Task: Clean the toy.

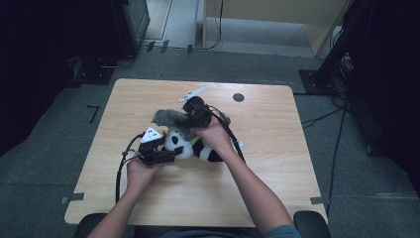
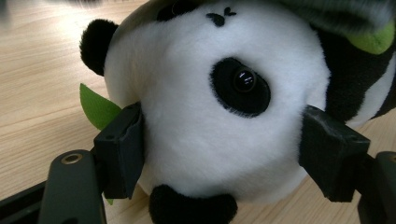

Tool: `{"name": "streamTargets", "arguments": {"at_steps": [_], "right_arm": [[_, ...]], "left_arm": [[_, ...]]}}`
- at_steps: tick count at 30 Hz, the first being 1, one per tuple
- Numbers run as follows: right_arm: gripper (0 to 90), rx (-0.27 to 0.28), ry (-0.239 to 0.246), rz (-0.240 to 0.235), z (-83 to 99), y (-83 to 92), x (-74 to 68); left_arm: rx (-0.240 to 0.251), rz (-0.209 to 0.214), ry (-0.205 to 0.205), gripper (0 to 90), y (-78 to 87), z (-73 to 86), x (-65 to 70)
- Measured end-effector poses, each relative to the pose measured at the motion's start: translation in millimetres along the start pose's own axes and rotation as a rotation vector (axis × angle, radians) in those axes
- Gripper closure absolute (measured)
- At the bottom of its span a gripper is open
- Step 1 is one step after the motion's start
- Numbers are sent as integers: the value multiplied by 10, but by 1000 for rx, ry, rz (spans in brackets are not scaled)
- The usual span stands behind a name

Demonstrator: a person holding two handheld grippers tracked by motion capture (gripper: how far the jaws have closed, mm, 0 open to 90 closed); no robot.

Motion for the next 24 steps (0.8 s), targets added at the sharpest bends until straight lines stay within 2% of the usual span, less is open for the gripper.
{"name": "streamTargets", "arguments": {"at_steps": [3,8,12,16,18,22,24], "right_arm": [[697,13,-6,-13,50,-55,15],[718,11,2,-13,85,-1,3],[722,6,13,-9,116,43,-13],[722,14,21,4,189,140,-14],[727,6,26,24,264,249,11],[733,0,17,31,360,364,56],[735,10,2,27,438,478,89]], "left_arm": [[0,0,7,235,-2,0,0],[-7,-6,-14,240,-1,5,12],[-8,-5,-13,249,-2,14,7],[-6,-8,-7,251,-5,13,6],[-7,-10,-3,251,-6,12,5],[-9,-10,0,251,-6,10,7],[-10,-9,2,252,-7,9,8]]}}
Point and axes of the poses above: each handheld gripper's, and its own axes: y roughly backward along the jaws, z roughly out of its underside, x roughly to its right, the point moved 2 cm from there along -y, roughly forward along the jaws, and after that the axes turned 8 degrees about -z, right-handed, at the moved point
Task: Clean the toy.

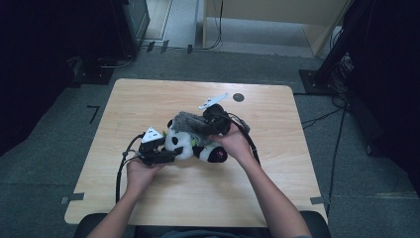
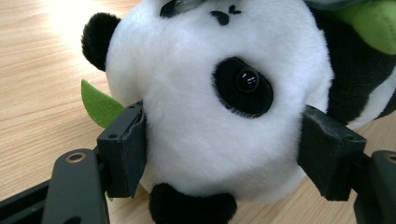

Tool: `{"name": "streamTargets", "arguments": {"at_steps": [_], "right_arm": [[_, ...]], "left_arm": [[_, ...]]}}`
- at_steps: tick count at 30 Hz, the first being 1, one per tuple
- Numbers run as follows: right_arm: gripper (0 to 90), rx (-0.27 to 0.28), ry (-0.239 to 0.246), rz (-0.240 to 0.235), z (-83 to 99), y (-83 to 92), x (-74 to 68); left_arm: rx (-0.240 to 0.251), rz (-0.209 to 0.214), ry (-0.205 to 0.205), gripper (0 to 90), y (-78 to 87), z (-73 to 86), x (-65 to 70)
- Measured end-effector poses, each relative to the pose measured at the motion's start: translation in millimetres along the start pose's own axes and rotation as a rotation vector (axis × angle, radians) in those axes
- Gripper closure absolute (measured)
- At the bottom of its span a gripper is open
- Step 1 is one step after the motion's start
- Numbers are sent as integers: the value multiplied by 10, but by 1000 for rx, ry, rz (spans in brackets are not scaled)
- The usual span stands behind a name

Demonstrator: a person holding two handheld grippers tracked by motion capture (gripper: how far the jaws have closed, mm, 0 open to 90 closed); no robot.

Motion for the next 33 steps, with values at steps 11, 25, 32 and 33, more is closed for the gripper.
{"name": "streamTargets", "arguments": {"at_steps": [11,25,32,33], "right_arm": [[740,26,-8,23,172,227,25],[737,126,-24,80,95,627,159],[734,168,-64,155,118,906,319],[734,167,-68,164,132,916,345]], "left_arm": [[-5,5,10,251,0,-2,-10],[9,23,6,222,-2,11,-17],[-2,22,4,223,-3,7,-14],[-3,21,4,223,-3,6,-14]]}}
Point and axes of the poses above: each handheld gripper's, and its own axes: y roughly backward along the jaws, z roughly out of its underside, x roughly to its right, the point moved 2 cm from there along -y, roughly forward along the jaws, and after that the axes turned 8 degrees about -z, right-handed, at the moved point
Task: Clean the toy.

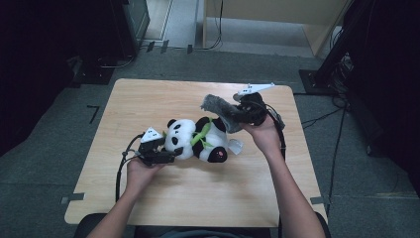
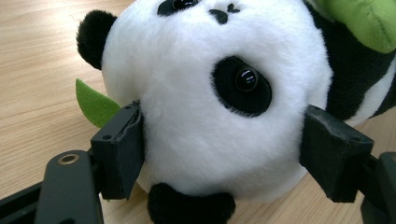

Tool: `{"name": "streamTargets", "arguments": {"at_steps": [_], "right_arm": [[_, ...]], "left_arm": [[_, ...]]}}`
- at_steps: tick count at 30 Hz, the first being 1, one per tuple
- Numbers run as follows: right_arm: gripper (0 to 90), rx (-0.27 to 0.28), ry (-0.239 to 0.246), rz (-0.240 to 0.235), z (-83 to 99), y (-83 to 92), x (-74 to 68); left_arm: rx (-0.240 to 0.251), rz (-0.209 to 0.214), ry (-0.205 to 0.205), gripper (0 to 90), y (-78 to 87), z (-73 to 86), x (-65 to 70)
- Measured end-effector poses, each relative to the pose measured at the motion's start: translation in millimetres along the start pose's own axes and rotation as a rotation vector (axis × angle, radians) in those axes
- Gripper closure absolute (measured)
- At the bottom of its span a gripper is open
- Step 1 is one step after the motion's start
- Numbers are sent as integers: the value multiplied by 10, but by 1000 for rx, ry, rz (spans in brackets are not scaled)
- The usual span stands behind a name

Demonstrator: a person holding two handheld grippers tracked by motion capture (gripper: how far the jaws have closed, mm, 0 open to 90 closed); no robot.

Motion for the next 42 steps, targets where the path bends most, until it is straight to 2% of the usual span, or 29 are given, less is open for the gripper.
{"name": "streamTargets", "arguments": {"at_steps": [5,8,10,13,14,17,19,21,22,26,29,30,35,42], "right_arm": [[733,-19,-35,2,104,-57,93],[725,-63,-38,-12,165,-160,79],[716,-57,-34,-23,210,-216,66],[699,-54,-37,-34,243,-254,74],[660,-57,-44,-52,261,-274,81],[604,-36,-25,-55,245,-257,80],[664,-8,-25,-70,234,-241,81],[690,-12,-27,-70,235,-244,78],[727,-33,-11,-48,246,-257,69],[741,-42,-25,-44,266,-246,85],[744,-46,-18,-37,280,-232,91],[745,-37,-8,-32,297,-224,98],[749,2,-44,-52,426,-183,160],[750,43,-53,-37,604,-138,188]], "left_arm": [[1,2,3,219,-3,2,-3],[0,2,2,213,-3,1,-3],[2,-17,-2,211,0,-13,16],[1,-16,1,211,-2,-14,12],[1,-14,2,211,-2,-14,9],[1,-14,1,212,-2,-13,10],[0,-19,-6,215,0,-13,19],[0,-20,-6,219,0,-13,19],[0,-19,-4,221,-1,-13,16],[0,-20,-3,224,-1,-13,16],[-2,-18,-2,224,-1,-12,14],[-2,-17,-1,224,-1,-11,13],[3,-12,0,219,-6,-10,8],[5,-2,2,213,-6,-4,-2]]}}
Point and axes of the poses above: each handheld gripper's, and its own axes: y roughly backward along the jaws, z roughly out of its underside, x roughly to its right, the point moved 2 cm from there along -y, roughly forward along the jaws, and after that the axes turned 8 degrees about -z, right-handed, at the moved point
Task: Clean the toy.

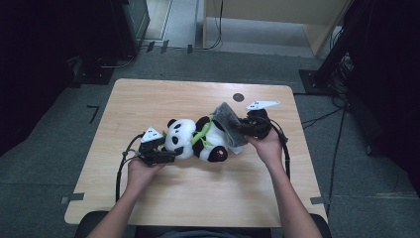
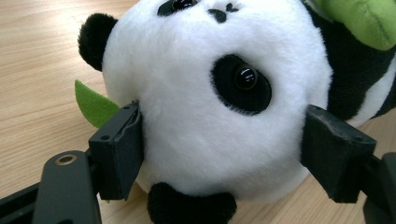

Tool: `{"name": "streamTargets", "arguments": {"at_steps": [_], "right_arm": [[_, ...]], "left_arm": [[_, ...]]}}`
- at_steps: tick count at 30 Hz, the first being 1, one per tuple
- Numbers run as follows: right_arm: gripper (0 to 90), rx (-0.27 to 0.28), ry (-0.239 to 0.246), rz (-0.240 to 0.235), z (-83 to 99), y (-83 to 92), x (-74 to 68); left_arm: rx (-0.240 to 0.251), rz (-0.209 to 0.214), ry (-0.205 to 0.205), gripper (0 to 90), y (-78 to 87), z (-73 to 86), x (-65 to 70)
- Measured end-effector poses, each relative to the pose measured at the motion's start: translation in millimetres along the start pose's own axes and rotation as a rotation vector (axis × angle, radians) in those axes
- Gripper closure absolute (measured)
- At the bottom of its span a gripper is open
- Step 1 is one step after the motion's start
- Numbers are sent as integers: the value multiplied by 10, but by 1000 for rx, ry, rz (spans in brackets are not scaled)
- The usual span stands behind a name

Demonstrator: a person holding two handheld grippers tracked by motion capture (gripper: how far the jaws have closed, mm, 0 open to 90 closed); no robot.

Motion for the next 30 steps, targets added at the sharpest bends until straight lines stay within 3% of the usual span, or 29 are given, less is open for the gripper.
{"name": "streamTargets", "arguments": {"at_steps": [6,15,23,26,30], "right_arm": [[752,30,-28,-1,174,24,72],[752,6,-59,24,318,69,124],[753,33,-28,52,233,170,15],[752,82,-21,49,112,264,-24],[751,103,-11,44,-6,260,-29]], "left_arm": [[4,7,1,205,-8,0,-10],[2,2,-7,200,-11,-8,-3],[3,-2,-12,198,-14,-8,1],[7,-7,-20,197,-14,-1,11],[10,-17,-25,196,-6,8,25]]}}
Point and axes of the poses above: each handheld gripper's, and its own axes: y roughly backward along the jaws, z roughly out of its underside, x roughly to its right, the point moved 2 cm from there along -y, roughly forward along the jaws, and after that the axes turned 8 degrees about -z, right-handed, at the moved point
